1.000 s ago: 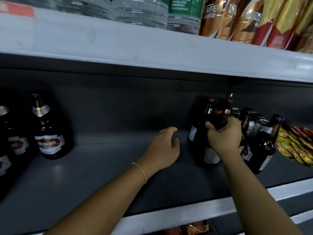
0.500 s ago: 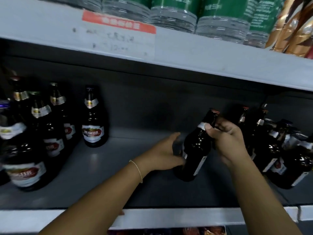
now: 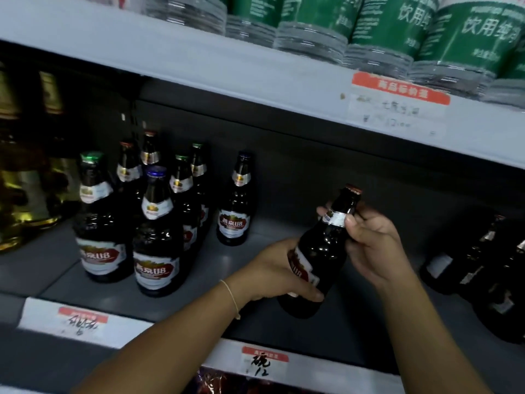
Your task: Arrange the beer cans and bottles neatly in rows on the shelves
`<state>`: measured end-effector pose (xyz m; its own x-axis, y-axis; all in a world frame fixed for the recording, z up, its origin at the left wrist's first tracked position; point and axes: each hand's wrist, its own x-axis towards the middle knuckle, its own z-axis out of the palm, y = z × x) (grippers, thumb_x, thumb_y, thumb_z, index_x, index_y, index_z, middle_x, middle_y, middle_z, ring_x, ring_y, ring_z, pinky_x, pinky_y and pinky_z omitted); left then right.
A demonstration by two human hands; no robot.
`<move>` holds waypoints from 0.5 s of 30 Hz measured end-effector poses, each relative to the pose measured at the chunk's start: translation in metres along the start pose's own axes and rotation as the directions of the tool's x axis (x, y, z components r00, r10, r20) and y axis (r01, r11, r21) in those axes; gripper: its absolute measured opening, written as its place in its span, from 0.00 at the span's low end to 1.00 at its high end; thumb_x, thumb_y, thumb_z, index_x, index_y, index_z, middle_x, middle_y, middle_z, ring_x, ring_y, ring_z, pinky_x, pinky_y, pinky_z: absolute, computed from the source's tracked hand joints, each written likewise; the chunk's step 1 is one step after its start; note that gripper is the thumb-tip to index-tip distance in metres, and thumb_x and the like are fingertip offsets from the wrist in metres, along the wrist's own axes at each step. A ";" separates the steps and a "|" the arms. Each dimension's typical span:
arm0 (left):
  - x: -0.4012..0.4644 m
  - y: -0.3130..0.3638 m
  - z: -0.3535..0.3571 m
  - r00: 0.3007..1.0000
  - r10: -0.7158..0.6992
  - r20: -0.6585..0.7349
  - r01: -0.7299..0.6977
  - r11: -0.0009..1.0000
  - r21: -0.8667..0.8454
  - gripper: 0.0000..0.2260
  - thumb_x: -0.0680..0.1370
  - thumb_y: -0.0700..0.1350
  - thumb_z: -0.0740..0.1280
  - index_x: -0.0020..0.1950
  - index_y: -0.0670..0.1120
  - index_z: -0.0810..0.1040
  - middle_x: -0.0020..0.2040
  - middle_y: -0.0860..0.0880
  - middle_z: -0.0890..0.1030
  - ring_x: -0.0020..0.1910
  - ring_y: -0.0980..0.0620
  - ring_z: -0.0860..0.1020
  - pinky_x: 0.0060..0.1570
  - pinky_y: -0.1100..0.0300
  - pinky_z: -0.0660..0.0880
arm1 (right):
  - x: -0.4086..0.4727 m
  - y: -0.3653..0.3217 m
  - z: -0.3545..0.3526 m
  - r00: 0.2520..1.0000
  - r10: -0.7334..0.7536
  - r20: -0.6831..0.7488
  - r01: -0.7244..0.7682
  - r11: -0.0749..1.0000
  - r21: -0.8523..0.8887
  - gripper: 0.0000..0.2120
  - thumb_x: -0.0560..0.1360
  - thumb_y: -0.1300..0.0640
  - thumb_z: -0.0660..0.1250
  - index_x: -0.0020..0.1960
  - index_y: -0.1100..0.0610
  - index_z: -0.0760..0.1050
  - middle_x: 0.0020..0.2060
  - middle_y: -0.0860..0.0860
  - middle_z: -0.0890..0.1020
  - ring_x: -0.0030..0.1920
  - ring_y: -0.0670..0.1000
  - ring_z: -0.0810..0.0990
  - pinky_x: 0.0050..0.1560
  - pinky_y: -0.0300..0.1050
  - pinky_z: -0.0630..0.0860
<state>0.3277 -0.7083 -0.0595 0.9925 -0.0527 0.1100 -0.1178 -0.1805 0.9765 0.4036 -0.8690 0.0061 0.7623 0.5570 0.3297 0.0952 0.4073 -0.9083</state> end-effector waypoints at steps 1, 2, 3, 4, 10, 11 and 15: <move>-0.005 -0.002 -0.005 0.999 0.011 -0.039 -0.011 1.000 0.004 0.24 0.60 0.34 0.81 0.52 0.44 0.78 0.44 0.49 0.84 0.44 0.52 0.82 0.47 0.52 0.80 | 0.003 0.003 0.008 1.000 -0.003 0.009 0.003 1.000 -0.009 0.38 0.56 0.49 0.84 0.59 0.64 0.74 0.56 0.59 0.84 0.60 0.60 0.82 0.53 0.50 0.81; -0.008 -0.004 -0.010 0.997 0.020 -0.077 -0.019 1.000 0.004 0.25 0.59 0.35 0.82 0.53 0.44 0.78 0.45 0.49 0.84 0.45 0.52 0.82 0.49 0.52 0.81 | 0.004 0.006 0.016 1.000 -0.007 0.018 0.007 1.000 -0.026 0.36 0.58 0.48 0.83 0.59 0.63 0.75 0.56 0.59 0.84 0.60 0.59 0.82 0.54 0.49 0.81; -0.011 -0.007 -0.014 0.993 0.024 -0.116 -0.023 1.000 0.006 0.26 0.58 0.36 0.82 0.53 0.45 0.78 0.45 0.49 0.84 0.46 0.52 0.82 0.49 0.51 0.81 | 0.006 0.008 0.025 1.000 -0.006 0.024 0.007 0.999 -0.048 0.34 0.60 0.49 0.81 0.60 0.63 0.75 0.56 0.59 0.84 0.60 0.57 0.82 0.55 0.47 0.80; -0.014 -0.011 -0.019 0.988 0.023 -0.154 -0.022 1.000 0.009 0.26 0.57 0.38 0.82 0.53 0.46 0.78 0.45 0.49 0.84 0.46 0.51 0.83 0.48 0.51 0.81 | 0.007 0.010 0.034 1.000 -0.003 0.018 0.005 0.997 -0.079 0.30 0.64 0.50 0.78 0.61 0.62 0.75 0.56 0.58 0.84 0.59 0.55 0.82 0.55 0.45 0.80; -0.033 -0.020 -0.044 0.912 0.029 -0.410 -0.023 1.000 0.021 0.29 0.55 0.46 0.83 0.52 0.53 0.77 0.45 0.53 0.84 0.46 0.55 0.83 0.50 0.52 0.81 | 0.006 0.026 0.085 0.997 -0.001 -0.076 -0.029 0.917 -0.399 0.08 0.79 0.59 0.65 0.57 0.55 0.78 0.47 0.48 0.87 0.49 0.44 0.85 0.45 0.33 0.78; -0.036 -0.020 -0.047 0.896 0.036 -0.442 -0.027 0.999 0.026 0.30 0.55 0.47 0.83 0.54 0.53 0.76 0.46 0.54 0.84 0.47 0.57 0.83 0.51 0.53 0.81 | 0.006 0.031 0.091 0.996 -0.005 -0.086 -0.033 0.900 -0.435 0.09 0.77 0.58 0.68 0.57 0.53 0.78 0.47 0.46 0.86 0.49 0.43 0.84 0.45 0.33 0.78; -0.044 -0.031 -0.059 0.838 0.097 -0.537 -0.039 0.992 0.118 0.36 0.56 0.49 0.82 0.61 0.54 0.73 0.51 0.58 0.82 0.50 0.61 0.81 0.52 0.57 0.80 | 0.007 0.052 0.113 0.995 -0.001 -0.096 -0.048 0.862 -0.505 0.15 0.72 0.58 0.75 0.56 0.49 0.79 0.47 0.44 0.86 0.48 0.43 0.85 0.45 0.38 0.81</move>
<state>0.2892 -0.6426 -0.0834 0.8374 0.4658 0.2860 -0.1592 -0.2926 0.9429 0.3419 -0.7619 -0.0094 0.8200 0.4849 0.3040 0.3685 -0.0408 -0.9287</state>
